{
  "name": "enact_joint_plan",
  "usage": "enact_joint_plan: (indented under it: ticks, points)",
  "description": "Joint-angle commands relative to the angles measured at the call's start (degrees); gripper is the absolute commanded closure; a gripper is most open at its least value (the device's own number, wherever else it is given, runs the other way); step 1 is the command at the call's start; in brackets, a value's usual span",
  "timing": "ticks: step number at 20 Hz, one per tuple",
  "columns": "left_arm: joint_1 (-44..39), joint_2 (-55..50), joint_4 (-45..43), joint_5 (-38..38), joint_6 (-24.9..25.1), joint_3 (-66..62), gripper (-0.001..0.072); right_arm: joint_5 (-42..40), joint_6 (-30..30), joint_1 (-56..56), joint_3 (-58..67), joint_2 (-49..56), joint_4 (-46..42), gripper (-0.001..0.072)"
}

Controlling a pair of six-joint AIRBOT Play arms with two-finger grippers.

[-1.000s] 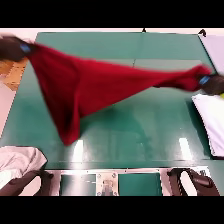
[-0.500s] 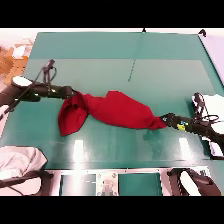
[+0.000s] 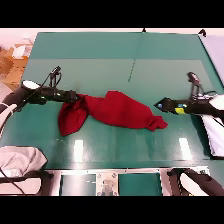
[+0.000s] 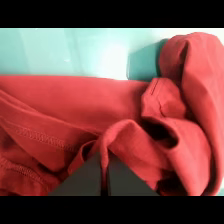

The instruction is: Fold the shirts.

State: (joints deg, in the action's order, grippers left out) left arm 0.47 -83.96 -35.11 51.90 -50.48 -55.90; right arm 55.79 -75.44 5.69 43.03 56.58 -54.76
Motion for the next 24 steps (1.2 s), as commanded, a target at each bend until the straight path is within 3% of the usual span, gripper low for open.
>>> enact_joint_plan:
  ticks: [1,4,6,12,14,15,16,20,24]
  points:
    - [0.0,-0.2,-1.0,1.9,0.0,0.0,0.0687,-4.0,-0.7,-5.9,8.3,16.5,1.9,0.0174]
    - [0.0,-0.2,-1.6,3.5,0.0,0.0,0.0686,5.5,-0.6,-4.0,19.4,30.9,2.0,0.0179]
    - [0.0,-0.2,-2.1,3.7,0.0,0.0,0.0686,10.3,-0.1,-2.8,23.5,36.3,2.0,0.0245]
    - [0.0,-0.2,-2.2,3.6,0.0,0.0,0.0686,12.9,3.5,-3.6,24.5,40.2,1.8,0.0262]
    - [0.0,-0.2,-2.2,3.7,0.0,0.0,0.0687,13.3,4.2,-3.7,24.5,40.2,1.8,0.0387]
    - [0.0,-0.2,-2.2,3.7,0.0,0.0,0.0686,14.5,5.0,-3.8,24.5,40.2,1.9,0.0487]
    - [0.0,-0.2,-2.2,3.7,-0.1,0.0,0.0686,16.4,6.1,-3.8,24.6,40.2,2.3,0.068]
    - [0.0,-0.2,-2.2,3.1,-1.3,0.0,0.0686,22.0,6.5,-3.3,27.3,36.8,2.3,0.0698]
    - [0.1,-0.2,-3.1,1.1,-5.8,-0.4,0.0687,22.5,6.3,0.6,31.8,24.4,2.2,0.0698]
